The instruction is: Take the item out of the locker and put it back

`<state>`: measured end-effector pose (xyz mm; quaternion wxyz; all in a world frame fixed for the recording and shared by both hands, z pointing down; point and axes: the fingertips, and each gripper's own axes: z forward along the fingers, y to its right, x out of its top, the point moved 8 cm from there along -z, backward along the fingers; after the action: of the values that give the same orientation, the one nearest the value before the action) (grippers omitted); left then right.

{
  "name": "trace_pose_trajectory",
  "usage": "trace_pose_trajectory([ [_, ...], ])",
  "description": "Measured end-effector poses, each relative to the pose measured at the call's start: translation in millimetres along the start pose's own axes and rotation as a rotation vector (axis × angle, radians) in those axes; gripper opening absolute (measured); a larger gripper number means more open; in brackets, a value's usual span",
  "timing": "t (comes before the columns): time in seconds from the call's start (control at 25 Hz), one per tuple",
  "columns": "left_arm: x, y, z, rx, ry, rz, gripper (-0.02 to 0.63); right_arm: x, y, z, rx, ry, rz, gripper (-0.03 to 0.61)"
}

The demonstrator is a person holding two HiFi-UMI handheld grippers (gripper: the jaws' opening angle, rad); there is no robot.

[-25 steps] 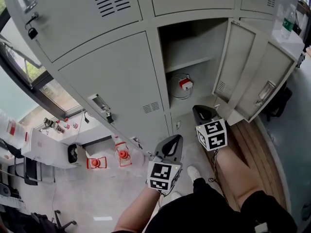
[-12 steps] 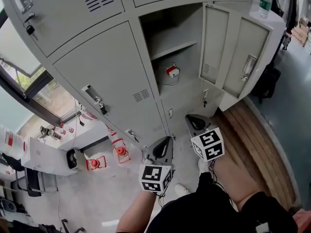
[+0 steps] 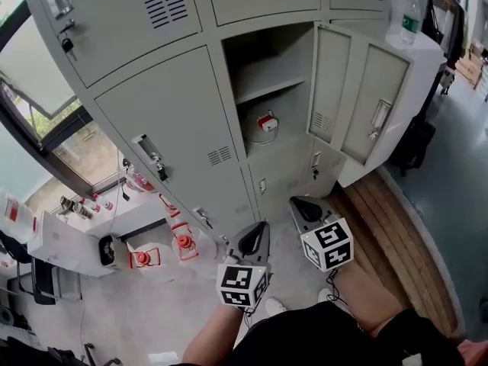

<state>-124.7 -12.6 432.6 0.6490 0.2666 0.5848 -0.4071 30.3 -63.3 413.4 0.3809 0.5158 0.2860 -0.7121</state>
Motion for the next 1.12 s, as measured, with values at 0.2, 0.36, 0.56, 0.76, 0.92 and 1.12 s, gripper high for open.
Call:
trace_pose_trajectory([
  [0.2, 0, 15, 3, 0.027, -0.001, -0.005, 0.015, -2, 7, -12, 0.037, 0.004, -0.002, 0.052],
  [0.36, -1, 30, 7, 0.056, -0.009, -0.006, 0.015, -6, 16, -21, 0.072, 0.005, 0.001, 0.052],
  [0.56, 0, 57, 11, 0.091, -0.010, -0.007, 0.015, -9, 31, -36, 0.118, 0.010, 0.000, 0.052],
  [0.76, 0, 80, 18, 0.117, -0.010, -0.006, 0.015, -11, 47, -50, 0.151, 0.017, -0.004, 0.052],
  [0.92, 1, 97, 20, 0.137, -0.002, -0.004, 0.015, -13, 56, -59, 0.181, 0.021, -0.010, 0.052],
  [1.12, 2, 114, 24, 0.164, -0.003, -0.014, 0.015, -16, 67, -67, 0.215, 0.020, -0.007, 0.052],
])
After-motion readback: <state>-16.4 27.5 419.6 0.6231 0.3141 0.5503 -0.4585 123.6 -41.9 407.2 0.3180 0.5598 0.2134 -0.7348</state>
